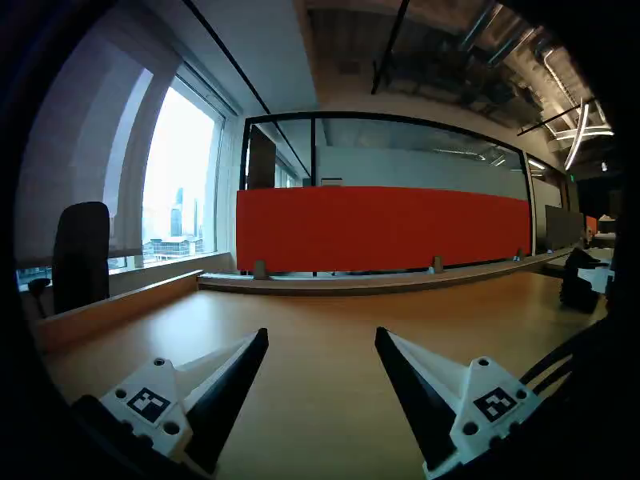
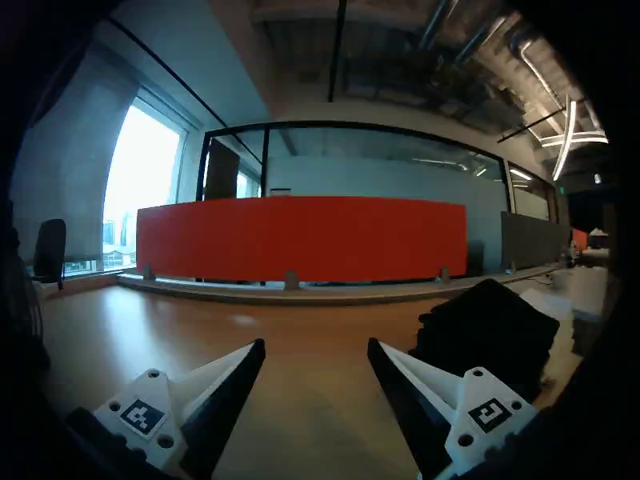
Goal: Fold towel
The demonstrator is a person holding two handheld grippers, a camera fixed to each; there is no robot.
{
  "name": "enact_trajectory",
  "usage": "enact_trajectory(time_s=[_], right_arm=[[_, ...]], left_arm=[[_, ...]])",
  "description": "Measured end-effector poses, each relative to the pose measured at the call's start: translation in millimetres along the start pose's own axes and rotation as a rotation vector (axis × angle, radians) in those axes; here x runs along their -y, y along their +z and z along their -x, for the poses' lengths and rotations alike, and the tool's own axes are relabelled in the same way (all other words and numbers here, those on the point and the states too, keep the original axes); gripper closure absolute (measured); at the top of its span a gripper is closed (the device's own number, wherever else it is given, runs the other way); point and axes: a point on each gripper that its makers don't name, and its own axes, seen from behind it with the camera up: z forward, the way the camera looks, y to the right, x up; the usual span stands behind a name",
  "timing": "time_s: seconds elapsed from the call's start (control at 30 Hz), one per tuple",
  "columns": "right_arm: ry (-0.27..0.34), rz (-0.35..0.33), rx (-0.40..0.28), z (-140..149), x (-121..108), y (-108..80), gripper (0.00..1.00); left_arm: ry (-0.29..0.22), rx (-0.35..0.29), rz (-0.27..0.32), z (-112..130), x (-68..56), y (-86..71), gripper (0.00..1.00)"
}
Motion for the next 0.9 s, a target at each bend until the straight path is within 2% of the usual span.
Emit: enact_trajectory(time_s=[0.9], right_arm=[[0.000,0.000,0.000,2.0,-0.7,-0.1,0.00]], left_arm=[[0.000,0.000,0.000,1.0,-0.6,-0.4,0.01]])
